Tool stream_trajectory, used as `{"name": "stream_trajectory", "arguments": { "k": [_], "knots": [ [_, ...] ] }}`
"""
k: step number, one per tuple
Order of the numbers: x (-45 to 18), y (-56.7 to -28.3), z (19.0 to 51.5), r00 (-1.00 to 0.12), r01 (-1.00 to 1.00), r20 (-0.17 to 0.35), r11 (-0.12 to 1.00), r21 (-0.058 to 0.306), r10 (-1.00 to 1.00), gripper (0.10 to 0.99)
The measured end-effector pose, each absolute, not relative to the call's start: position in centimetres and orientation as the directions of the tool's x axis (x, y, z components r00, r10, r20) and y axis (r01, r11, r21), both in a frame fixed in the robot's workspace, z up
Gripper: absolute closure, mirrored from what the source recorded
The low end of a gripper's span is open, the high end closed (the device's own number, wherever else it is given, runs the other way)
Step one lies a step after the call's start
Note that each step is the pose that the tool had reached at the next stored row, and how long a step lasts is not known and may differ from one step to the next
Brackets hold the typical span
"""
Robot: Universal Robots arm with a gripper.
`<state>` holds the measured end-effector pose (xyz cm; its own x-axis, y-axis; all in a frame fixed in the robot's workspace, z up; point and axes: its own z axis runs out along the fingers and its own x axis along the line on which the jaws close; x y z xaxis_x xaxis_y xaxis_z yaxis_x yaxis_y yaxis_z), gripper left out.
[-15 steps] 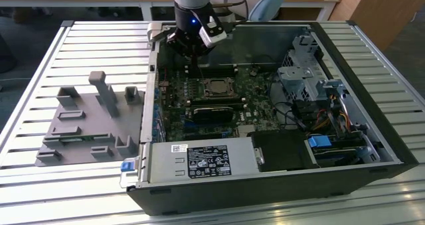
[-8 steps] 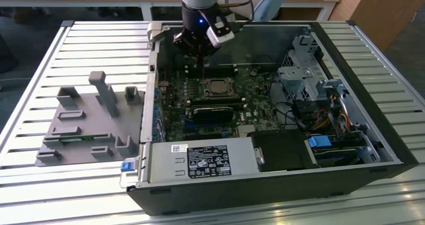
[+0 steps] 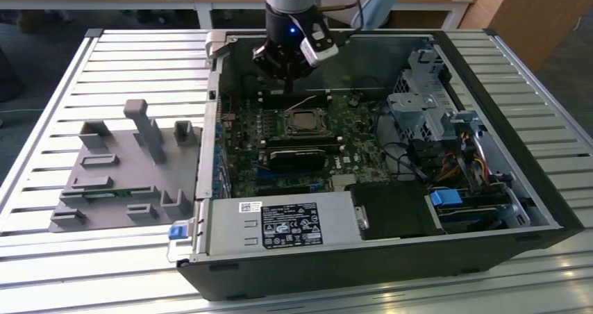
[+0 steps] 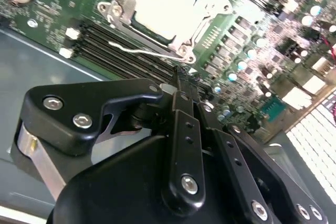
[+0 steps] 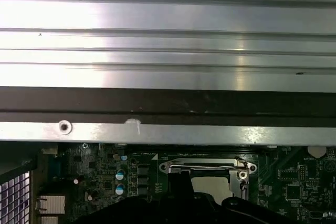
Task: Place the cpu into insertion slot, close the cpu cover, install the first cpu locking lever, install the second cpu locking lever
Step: 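Install the first cpu locking lever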
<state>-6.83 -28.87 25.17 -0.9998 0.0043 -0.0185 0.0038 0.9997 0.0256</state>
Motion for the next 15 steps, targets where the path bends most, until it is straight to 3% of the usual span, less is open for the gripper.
{"name": "stream_trajectory", "arguments": {
  "k": [5, 8, 15],
  "knots": [
    [-6.03, -28.88, 25.07, -1.0, 0.004, -0.018, 1.0, 0.03, 0.004, 0.973],
    [-6.02, -28.87, 25.0, -1.0, 0.004, -0.018, 0.998, 0.07, 0.005, 0.973],
    [-6.0, -28.93, 24.15, -1.0, 0.004, -0.018, 0.997, 0.074, 0.005, 0.973]
  ]
}}
